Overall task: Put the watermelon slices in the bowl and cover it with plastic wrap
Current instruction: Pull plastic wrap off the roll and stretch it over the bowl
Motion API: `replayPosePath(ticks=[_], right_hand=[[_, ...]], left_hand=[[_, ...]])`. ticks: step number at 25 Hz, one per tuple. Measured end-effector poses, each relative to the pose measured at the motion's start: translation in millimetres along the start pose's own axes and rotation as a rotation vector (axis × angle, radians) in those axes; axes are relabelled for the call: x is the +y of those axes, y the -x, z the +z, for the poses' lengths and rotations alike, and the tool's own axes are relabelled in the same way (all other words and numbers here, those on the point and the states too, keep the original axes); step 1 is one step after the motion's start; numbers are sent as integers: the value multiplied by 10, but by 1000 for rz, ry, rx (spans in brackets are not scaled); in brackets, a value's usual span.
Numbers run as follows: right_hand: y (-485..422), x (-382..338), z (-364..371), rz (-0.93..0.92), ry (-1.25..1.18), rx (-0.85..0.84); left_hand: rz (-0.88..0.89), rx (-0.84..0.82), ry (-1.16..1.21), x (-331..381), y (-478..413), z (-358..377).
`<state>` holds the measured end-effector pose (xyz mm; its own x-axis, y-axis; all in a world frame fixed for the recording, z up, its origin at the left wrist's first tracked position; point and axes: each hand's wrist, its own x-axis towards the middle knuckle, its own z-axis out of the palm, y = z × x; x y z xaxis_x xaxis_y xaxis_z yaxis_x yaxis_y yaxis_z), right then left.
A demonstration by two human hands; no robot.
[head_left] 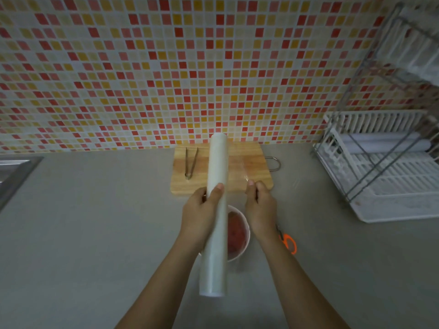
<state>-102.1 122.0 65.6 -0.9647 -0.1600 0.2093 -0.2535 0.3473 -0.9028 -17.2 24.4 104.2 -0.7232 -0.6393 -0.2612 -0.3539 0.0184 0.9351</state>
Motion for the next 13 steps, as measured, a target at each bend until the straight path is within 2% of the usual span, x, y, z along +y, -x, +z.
replayPosePath(ticks=[6,9,11,13], right_hand=[[-25,225,-32,25,-9,-37],[-19,345,-37,42,-13,-78],[21,454,-25,72,-2,-96],[61,570,-13,120,8,-102]], left_hand=[[-201,-31,203,-108,-42,32],[-177,-62,13,-158,-34,95],[-111,-7,-133,-227,-25,118],[-124,40,-166,-270,-37,100]])
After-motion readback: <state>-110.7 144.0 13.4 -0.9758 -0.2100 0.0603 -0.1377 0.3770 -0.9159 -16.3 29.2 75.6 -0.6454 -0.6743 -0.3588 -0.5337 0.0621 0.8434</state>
